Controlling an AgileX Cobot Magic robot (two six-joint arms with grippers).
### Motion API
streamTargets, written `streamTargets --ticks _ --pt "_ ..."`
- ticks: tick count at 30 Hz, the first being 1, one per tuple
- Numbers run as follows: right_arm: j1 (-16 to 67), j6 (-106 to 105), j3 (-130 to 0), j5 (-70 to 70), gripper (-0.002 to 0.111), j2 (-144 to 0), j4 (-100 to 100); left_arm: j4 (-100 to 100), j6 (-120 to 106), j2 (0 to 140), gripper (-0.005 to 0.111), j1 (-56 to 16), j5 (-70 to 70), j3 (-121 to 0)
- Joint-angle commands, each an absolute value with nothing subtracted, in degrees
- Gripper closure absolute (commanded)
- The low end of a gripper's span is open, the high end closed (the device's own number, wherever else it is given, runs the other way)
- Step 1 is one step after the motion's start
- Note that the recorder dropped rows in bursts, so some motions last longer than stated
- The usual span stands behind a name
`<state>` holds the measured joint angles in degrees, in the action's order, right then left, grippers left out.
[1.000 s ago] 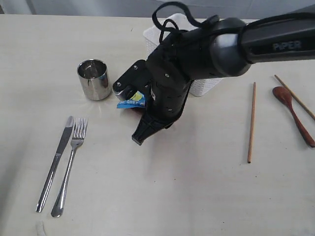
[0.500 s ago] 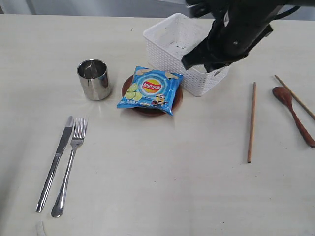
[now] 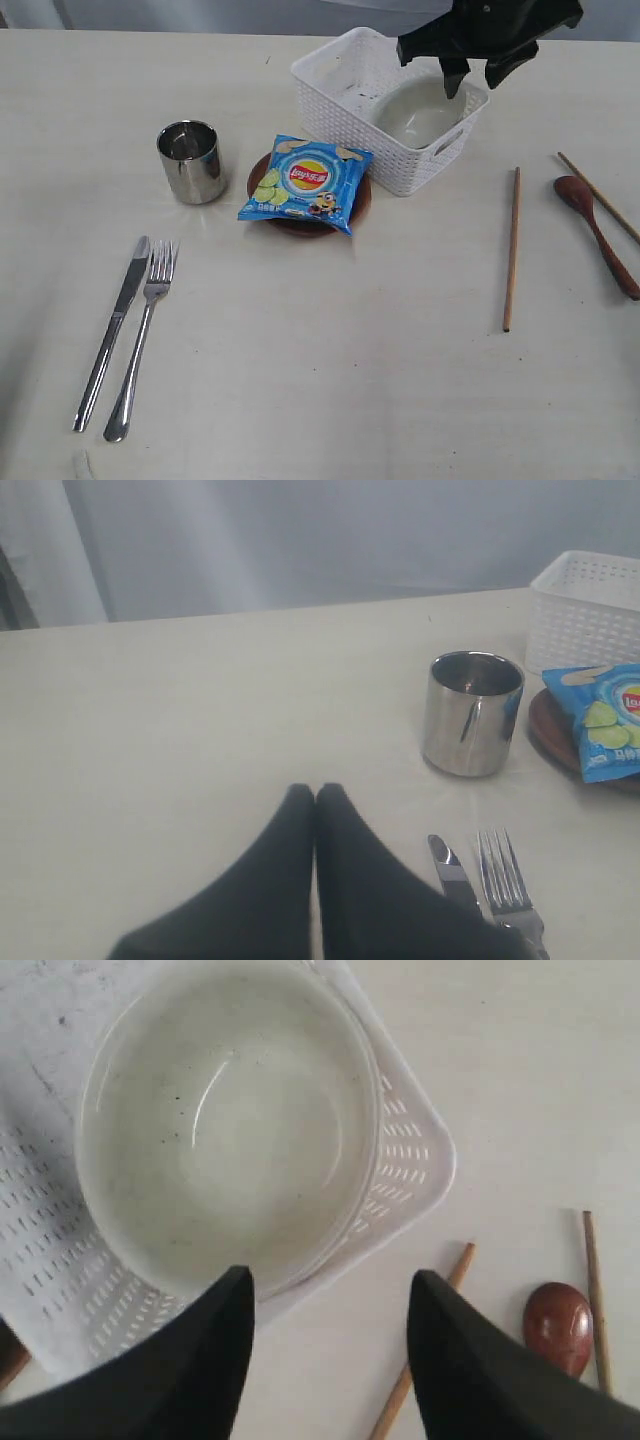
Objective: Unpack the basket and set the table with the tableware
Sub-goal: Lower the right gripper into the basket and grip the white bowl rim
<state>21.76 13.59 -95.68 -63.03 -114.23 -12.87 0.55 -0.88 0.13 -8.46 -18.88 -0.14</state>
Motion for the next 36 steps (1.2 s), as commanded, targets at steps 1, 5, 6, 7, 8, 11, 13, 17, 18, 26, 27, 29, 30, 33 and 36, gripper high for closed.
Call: streamTargets --ticks 1,5,6,7,8,11,13,17,18,26,27,29,30,33,36 --pt "21.45 13.64 -98.70 -64.02 0.062 -116.92 -13.65 0.41 -0.86 0.00 0.107 -8.79 -18.41 0.00" --pt "21.45 15.32 -98.68 -63.30 0.062 -119.09 -15.34 0.41 -0.86 0.00 0.107 -8.79 -18.41 0.00" --pt "21.45 15.41 -98.68 -63.42 0.062 -119.66 -15.53 0.41 -0.86 0.00 0.107 -8.79 -18.41 0.00" --pt "21.45 15.55 -98.68 -63.42 0.062 -119.94 -15.53 0.41 -0.86 0.00 0.107 -8.79 -18.41 0.00" --pt "21.45 15.64 -98.68 -63.26 0.062 -120.32 -15.53 0.41 -0.86 0.00 0.107 -8.79 -18.41 0.00" --pt "21.45 15.80 -98.68 -62.07 0.063 -120.90 -15.38 0.41 -0.86 0.00 0.107 -8.79 -18.41 0.00" --pt "21.45 16.62 -98.68 -60.69 0.067 -120.99 -15.19 0.41 -0.86 0.00 0.107 -8.79 -18.41 0.00" --pt "21.45 18.22 -98.68 -58.33 0.085 -121.01 -15.19 0.41 -0.86 0.00 0.107 -8.79 -18.41 0.00" --pt "21.45 18.66 -98.68 -57.88 0.089 -121.01 -15.35 0.41 -0.86 0.00 0.107 -8.79 -18.41 0.00" --pt "21.45 19.74 -98.68 -58.36 0.068 -122.92 -15.35 0.41 -0.86 0.00 0.107 -8.79 -18.41 0.00" --pt "21.45 19.92 -98.68 -58.36 0.066 -123.15 -15.35 0.41 -0.86 0.00 0.107 -8.79 -18.41 0.00" --pt "21.45 20.14 -98.68 -58.24 0.066 -123.69 -15.35 0.41 -0.86 0.00 0.107 -8.79 -18.41 0.00" --pt "21.45 20.14 -98.68 -58.13 0.066 -124.12 -15.35 0.41 -0.86 0.00 0.107 -8.79 -18.41 0.00" --pt "21.45 20.69 -98.68 -57.20 0.066 -124.78 -15.35 0.41 -0.86 0.00 0.107 -8.79 -18.41 0.00" --pt "21.45 21.69 -98.68 -56.46 0.066 -125.69 -15.35 0.41 -0.86 0.00 0.107 -8.79 -18.41 0.00"
